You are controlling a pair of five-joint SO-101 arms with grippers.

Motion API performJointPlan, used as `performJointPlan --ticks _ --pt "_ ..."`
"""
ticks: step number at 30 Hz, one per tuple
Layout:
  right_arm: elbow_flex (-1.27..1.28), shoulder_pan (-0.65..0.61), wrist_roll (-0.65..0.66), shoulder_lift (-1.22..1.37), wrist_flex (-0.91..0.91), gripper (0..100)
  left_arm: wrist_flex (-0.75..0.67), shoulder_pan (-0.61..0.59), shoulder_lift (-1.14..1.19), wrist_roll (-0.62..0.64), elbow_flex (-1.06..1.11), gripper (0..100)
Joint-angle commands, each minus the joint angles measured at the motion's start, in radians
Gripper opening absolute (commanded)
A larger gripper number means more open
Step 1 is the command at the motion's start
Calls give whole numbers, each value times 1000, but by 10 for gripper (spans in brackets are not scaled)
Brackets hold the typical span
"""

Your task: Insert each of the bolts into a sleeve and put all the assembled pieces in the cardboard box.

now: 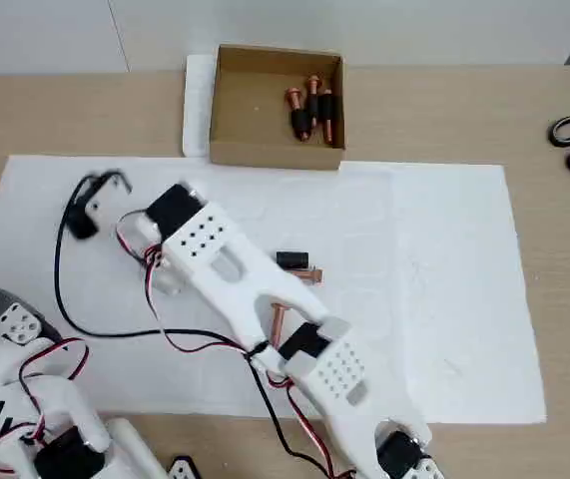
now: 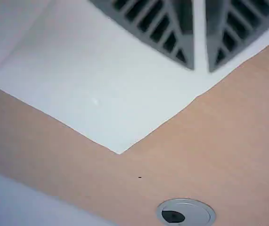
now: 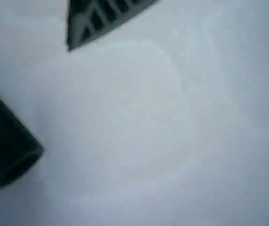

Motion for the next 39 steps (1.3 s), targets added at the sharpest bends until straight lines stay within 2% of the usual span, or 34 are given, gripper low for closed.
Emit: performJointPlan --ticks 1,15,35,39 --pt "-8 -2 77 38 -33 220 5 -3 -9 6 -44 6" --pt "-11 21 83 131 -202 220 5 -3 -9 6 -44 6" --pt "-9 18 83 139 -202 218 5 -3 -9 6 -44 6" --pt "-9 18 83 139 -202 132 5 -2 -9 6 -44 6"
